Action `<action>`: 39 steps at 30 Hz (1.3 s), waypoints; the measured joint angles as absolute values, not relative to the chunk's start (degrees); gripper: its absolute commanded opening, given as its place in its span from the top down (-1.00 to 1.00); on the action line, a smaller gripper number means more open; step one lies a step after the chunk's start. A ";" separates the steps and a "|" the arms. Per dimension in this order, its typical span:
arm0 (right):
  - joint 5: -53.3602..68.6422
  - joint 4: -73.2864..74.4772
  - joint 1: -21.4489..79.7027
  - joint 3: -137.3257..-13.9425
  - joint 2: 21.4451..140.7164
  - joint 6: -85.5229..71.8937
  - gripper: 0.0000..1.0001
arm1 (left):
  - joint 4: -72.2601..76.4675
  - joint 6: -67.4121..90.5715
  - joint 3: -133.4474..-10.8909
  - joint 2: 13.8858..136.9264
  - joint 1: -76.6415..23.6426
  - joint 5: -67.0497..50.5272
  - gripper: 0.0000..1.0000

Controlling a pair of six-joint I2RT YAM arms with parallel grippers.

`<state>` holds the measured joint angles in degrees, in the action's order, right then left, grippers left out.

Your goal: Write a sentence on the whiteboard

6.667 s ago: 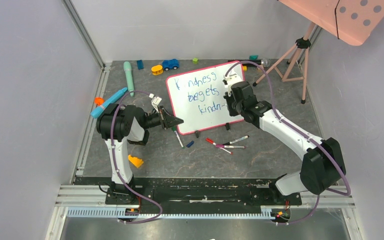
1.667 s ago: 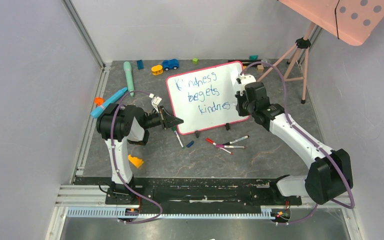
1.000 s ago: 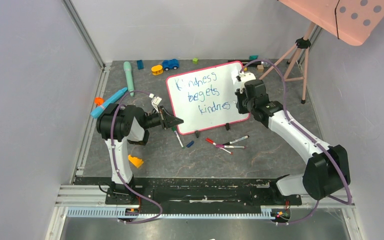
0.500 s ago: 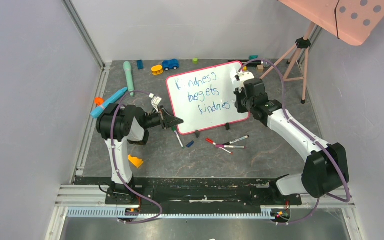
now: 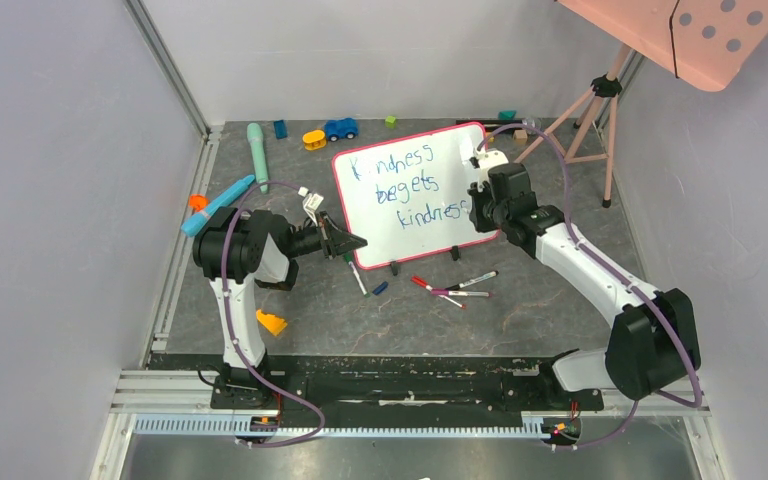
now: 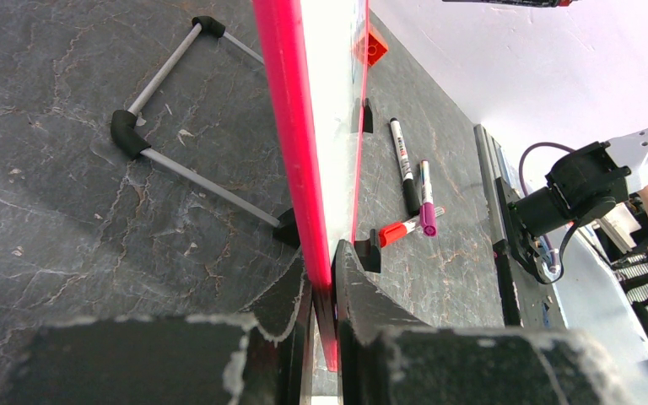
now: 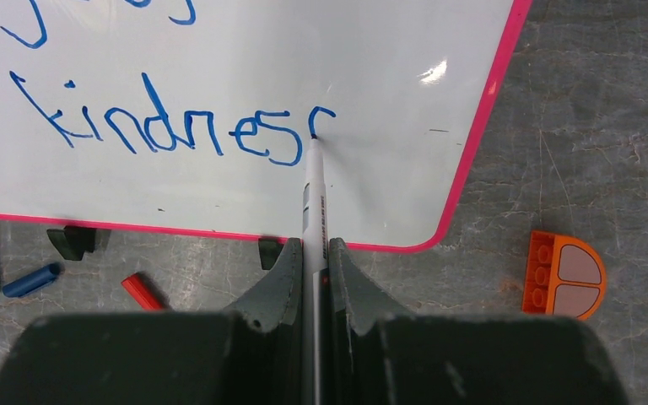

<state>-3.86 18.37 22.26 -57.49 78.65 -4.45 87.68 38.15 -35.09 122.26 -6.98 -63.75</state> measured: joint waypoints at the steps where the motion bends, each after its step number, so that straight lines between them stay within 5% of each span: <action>1: -3.90 18.48 22.26 -57.43 78.61 -4.45 1.00 | 87.68 38.15 -35.09 122.26 -6.98 -63.75 0.91; 39: -2.31 21.87 22.22 -56.77 77.58 -5.17 1.00 | 87.68 38.13 -35.11 122.26 -6.98 -63.77 0.86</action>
